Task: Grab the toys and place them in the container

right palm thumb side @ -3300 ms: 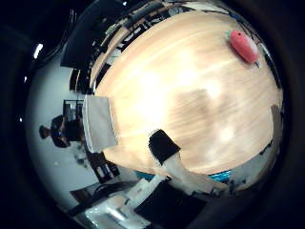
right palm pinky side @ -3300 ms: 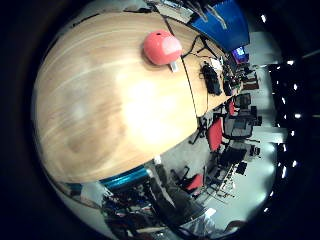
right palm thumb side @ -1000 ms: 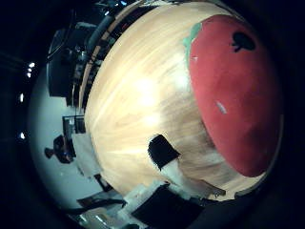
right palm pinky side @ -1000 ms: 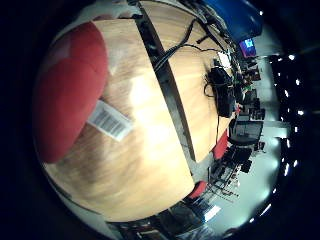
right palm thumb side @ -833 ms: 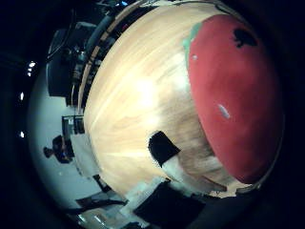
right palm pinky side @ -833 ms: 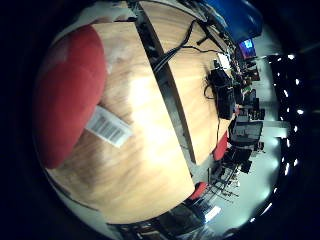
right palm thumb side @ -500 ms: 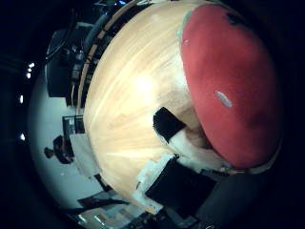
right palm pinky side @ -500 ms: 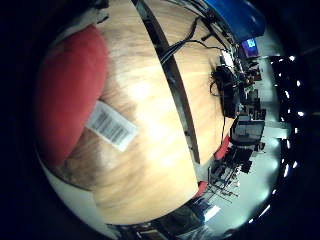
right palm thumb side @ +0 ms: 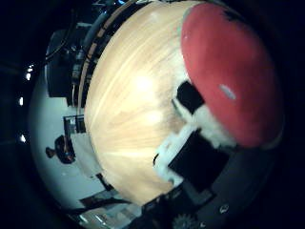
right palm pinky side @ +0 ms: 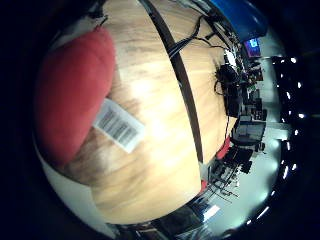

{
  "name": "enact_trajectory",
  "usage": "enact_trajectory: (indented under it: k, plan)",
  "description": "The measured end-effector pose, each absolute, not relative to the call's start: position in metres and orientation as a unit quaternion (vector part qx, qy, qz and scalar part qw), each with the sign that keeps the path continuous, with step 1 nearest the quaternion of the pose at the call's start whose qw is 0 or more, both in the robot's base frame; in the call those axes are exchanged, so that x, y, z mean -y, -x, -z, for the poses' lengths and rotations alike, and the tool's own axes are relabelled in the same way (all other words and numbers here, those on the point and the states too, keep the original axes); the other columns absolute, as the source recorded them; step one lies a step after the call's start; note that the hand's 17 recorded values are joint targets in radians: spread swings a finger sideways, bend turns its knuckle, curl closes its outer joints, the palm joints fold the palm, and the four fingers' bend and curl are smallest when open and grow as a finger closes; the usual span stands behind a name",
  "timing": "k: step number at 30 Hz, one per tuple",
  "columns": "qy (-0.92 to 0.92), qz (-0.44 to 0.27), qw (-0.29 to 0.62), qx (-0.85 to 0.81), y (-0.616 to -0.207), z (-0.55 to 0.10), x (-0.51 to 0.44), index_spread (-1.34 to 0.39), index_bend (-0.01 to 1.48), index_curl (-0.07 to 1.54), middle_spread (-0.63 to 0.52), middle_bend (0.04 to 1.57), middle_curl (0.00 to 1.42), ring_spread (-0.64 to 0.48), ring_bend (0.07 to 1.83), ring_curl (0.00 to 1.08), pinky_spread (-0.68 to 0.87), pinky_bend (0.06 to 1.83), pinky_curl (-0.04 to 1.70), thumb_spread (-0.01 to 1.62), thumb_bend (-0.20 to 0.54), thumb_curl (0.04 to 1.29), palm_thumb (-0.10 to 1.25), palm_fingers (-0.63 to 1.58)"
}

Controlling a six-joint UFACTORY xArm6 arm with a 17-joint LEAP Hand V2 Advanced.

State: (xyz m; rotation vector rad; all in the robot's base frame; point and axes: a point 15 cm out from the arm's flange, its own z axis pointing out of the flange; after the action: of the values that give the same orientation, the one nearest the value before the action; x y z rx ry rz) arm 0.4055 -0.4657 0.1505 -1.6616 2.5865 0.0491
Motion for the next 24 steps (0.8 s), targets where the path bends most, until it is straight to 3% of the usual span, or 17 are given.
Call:
enact_trajectory:
  k: [7, 24]
  plan:
    - [0.536, -0.02, 0.034, -0.844, -0.396, -0.16, 0.468, -0.52, 0.36, 0.26, -0.46, 0.7, 0.63, -0.34, 1.18, 0.51, -0.4, 1.3, 0.49, 1.14, 0.143, 0.4, 1.04, 1.15]
    - [0.538, -0.023, 0.055, -0.841, -0.383, -0.221, 0.451, -0.54, 0.35, 0.4, -0.47, 0.72, 0.67, -0.33, 1.2, 0.51, -0.42, 1.27, 0.49, 1.1, 0.047, 0.39, 1.12, 1.15]
